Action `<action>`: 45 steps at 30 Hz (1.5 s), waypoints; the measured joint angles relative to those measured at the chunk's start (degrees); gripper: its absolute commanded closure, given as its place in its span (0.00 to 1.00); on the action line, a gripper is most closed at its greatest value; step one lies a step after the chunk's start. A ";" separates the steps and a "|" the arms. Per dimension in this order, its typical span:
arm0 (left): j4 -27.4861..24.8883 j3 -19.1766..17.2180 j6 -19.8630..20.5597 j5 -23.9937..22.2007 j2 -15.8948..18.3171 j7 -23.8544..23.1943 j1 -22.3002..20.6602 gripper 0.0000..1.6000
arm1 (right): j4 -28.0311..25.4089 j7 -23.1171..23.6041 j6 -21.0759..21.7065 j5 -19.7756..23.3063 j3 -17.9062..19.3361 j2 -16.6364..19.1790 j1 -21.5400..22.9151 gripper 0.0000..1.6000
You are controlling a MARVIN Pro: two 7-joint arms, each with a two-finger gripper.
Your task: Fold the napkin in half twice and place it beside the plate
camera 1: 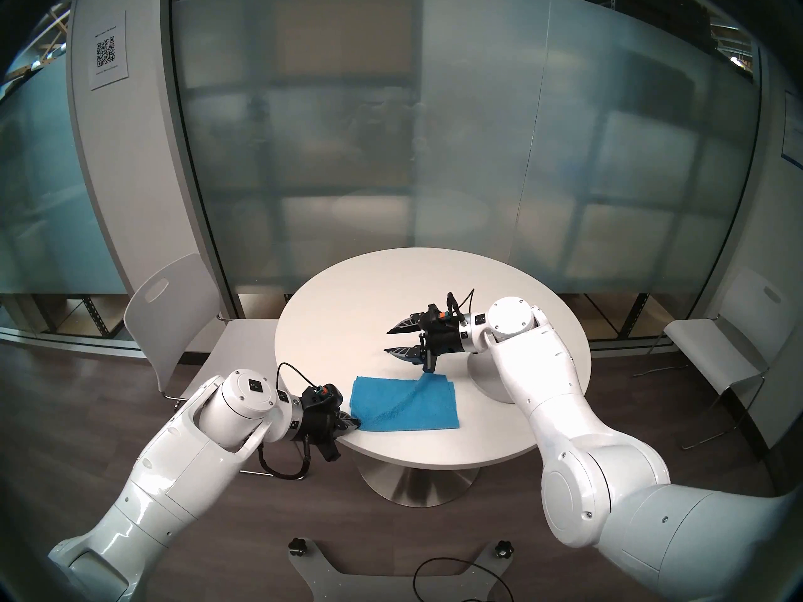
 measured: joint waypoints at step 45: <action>-6.44 -5.84 3.76 -5.93 -4.78 4.83 2.95 1.00 | -34.03 10.03 22.96 -1.81 8.77 0.16 -21.49 0.56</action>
